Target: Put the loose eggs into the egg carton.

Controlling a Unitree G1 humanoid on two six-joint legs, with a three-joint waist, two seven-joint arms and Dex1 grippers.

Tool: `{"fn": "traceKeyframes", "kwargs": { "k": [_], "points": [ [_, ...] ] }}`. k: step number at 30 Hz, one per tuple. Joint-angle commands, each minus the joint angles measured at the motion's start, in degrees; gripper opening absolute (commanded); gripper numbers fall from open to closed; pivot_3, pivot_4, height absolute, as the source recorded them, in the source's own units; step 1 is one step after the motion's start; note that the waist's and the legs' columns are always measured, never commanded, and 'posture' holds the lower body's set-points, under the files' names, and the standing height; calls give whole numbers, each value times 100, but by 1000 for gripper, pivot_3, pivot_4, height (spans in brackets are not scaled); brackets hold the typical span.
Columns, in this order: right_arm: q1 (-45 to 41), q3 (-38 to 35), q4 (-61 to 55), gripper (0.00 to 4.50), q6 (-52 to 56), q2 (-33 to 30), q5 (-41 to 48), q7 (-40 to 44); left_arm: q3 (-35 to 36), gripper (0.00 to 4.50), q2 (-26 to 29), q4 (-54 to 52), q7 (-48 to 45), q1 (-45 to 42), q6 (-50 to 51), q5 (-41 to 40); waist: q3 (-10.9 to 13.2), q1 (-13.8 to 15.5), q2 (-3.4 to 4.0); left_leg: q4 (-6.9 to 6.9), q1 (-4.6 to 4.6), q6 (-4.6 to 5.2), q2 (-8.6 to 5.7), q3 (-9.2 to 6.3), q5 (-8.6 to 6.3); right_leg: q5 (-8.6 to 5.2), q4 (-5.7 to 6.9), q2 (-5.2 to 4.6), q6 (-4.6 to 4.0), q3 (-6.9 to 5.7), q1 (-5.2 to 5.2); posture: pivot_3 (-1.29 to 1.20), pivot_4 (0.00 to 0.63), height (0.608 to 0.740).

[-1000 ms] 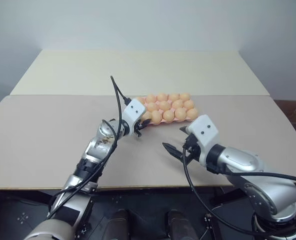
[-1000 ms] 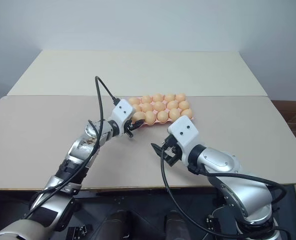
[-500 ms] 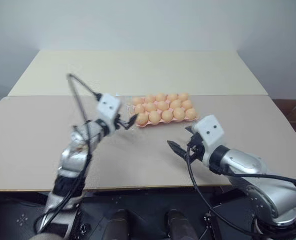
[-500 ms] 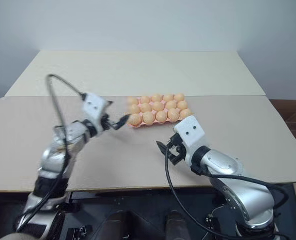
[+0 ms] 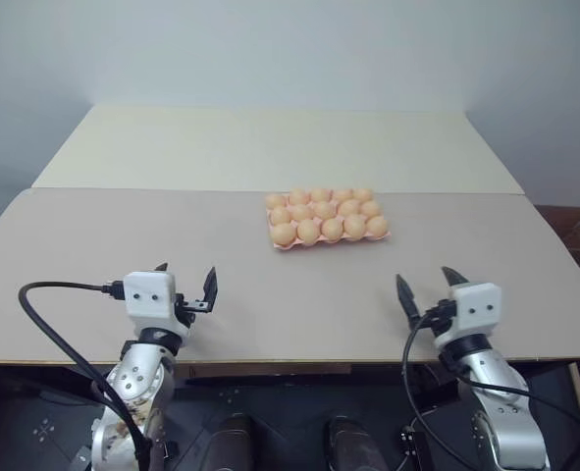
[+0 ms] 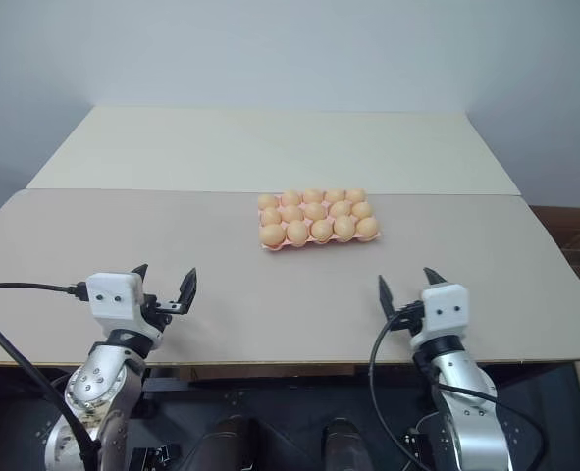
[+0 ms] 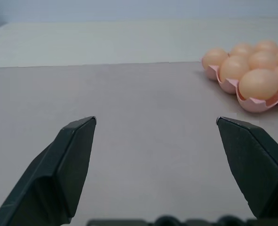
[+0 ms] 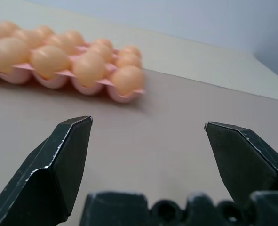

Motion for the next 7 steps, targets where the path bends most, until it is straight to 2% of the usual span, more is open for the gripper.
{"fn": "traceKeyframes", "kwargs": {
  "k": [1, 7],
  "points": [
    [-143, -185, -150, 4500, -146, -25, 183, 108, 193, 4446, -118, -192, 347, 243, -267, 153, -4, -51, 6, -2, 5, 2, 4, 1, 1, 1, 1, 5, -1, 6, -2, 0, 150, 740],
    [-229, -275, -276, 4500, 394, -154, 358, 161, 540, 4446, 35, 87, 317, 301, -259, 16, -6, -28, 10, -15, 6, 10, 13, -1, 1, 12, 11, 22, -18, 12, -11, 0, 150, 740]
  ]
}}
